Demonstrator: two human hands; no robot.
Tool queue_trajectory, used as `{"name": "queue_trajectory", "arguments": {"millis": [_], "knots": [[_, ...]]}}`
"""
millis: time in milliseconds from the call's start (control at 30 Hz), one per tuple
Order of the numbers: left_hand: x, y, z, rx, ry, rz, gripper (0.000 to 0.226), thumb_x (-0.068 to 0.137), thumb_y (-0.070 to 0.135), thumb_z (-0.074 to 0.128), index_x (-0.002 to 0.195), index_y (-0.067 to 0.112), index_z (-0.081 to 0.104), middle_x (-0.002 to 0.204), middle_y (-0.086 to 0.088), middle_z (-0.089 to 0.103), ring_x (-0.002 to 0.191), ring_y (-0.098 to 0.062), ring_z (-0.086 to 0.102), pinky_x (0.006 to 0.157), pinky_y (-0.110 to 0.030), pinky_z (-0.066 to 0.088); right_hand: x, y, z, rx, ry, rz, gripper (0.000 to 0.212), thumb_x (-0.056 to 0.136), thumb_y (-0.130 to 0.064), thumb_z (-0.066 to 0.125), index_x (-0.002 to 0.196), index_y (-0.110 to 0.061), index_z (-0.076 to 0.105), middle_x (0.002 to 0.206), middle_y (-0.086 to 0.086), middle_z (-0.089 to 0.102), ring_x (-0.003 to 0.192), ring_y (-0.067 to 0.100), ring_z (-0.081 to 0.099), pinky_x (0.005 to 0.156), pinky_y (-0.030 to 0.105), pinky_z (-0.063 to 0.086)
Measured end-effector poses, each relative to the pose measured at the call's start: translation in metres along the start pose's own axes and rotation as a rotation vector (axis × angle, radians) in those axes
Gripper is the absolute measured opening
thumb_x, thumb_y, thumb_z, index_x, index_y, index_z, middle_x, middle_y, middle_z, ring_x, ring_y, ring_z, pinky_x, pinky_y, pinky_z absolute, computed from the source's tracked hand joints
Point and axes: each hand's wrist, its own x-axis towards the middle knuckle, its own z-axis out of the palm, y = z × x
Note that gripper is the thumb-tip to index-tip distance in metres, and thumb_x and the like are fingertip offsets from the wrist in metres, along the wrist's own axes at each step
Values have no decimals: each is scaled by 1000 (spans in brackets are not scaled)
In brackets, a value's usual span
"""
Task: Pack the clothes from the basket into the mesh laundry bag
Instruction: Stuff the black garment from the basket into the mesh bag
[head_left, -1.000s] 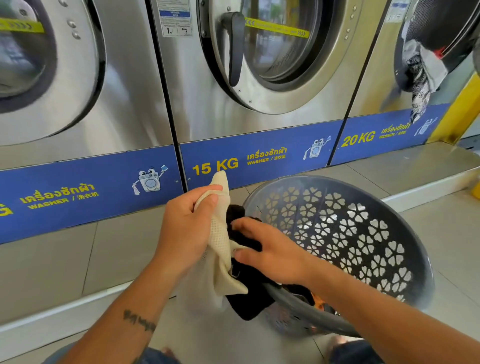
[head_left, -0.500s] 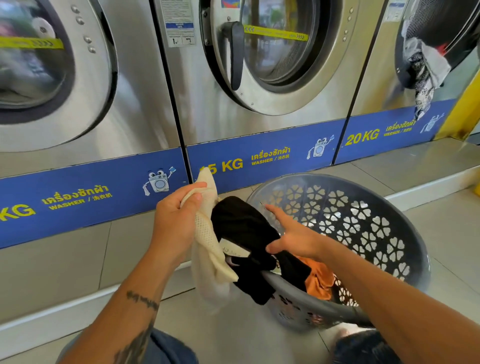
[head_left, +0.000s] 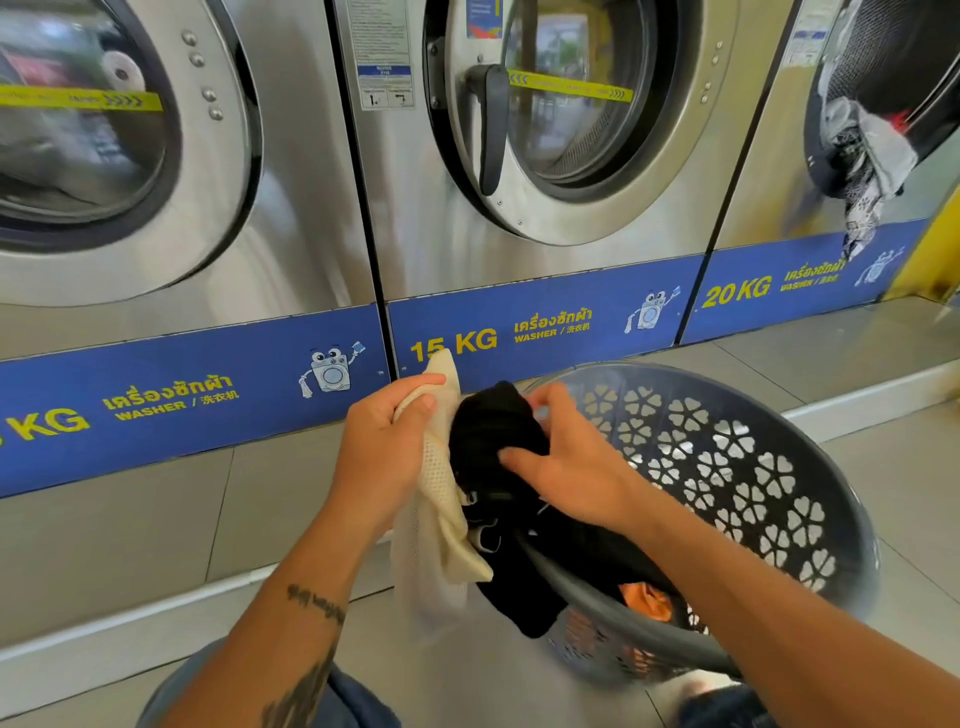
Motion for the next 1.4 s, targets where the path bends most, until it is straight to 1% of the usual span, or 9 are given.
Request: {"name": "queue_trajectory", "arguments": {"millis": [167, 300, 467, 667, 767, 867, 1033, 1233, 1400], "knots": [[-3, 14, -23, -61, 79, 81, 26, 90, 22, 57, 100, 38, 74, 102, 23, 70, 98, 7, 61, 80, -18, 44, -15, -25, 31, 270, 29, -154, 27, 88, -27, 67, 110, -25, 50, 91, -18, 65, 84, 3, 62, 84, 25, 50], [-10, 11, -38, -106, 64, 32, 28, 90, 19, 57, 95, 40, 74, 98, 20, 72, 94, 0, 64, 78, -25, 48, -22, 0, 58, -366, -182, -249, 59, 98, -43, 40, 154, -26, 33, 159, -6, 36, 149, 10, 23, 121, 41, 17], [-27, -2, -30, -69, -76, -35, 26, 86, 27, 55, 97, 43, 73, 101, 17, 72, 94, -9, 66, 83, -38, 54, -21, 20, 87, -880, -242, -267, 50, 100, -48, 27, 150, -38, 29, 151, 6, 28, 147, 41, 9, 113, 70, 1], [-28, -9, -34, -105, -69, -39, 25, 88, 28, 56, 101, 42, 73, 105, 17, 71, 97, -8, 65, 82, -34, 54, 1, 5, 102, -1204, -247, -256, 46, 96, -46, 32, 136, -31, 50, 141, 13, 31, 134, 42, 20, 106, 65, 16], [-22, -13, -40, -124, 10, -80, 27, 91, 21, 56, 98, 41, 74, 102, 15, 72, 96, -8, 66, 79, -31, 54, 17, -3, 78, -876, -352, -201, 39, 93, -43, 50, 131, -34, 56, 134, 9, 43, 124, 33, 33, 104, 53, 32], [-17, -15, -43, -121, 101, -114, 27, 91, 23, 57, 95, 43, 74, 100, 20, 70, 94, -3, 64, 76, -27, 51, 22, 5, 32, -278, -198, -147, 46, 80, -20, 75, 123, -23, 59, 124, 4, 56, 117, 20, 50, 106, 46, 42], [-17, -16, -33, -74, 103, -123, 25, 94, 24, 55, 103, 38, 73, 109, 22, 66, 102, -5, 59, 83, -30, 52, 12, 43, -2, -444, -453, 243, 117, 64, -42, 84, 156, -41, 11, 158, 8, 31, 144, 34, 31, 115, 54, 32], [-20, -15, -28, -57, 99, -125, 24, 94, 25, 55, 103, 39, 73, 108, 25, 62, 99, -2, 57, 72, -21, 47, 16, 42, 14, -350, -212, 93, 64, 71, -23, 77, 129, -29, 52, 115, 2, 64, 106, 25, 62, 86, 35, 53], [-24, -13, -27, -1, 71, -109, 24, 93, 26, 55, 106, 38, 72, 108, 20, 66, 100, -4, 59, 74, -24, 49, 4, 3, 40, -121, -112, -18, 64, 70, -18, 79, 118, -30, 39, 111, 1, 63, 98, 20, 64, 81, 38, 57]]}}
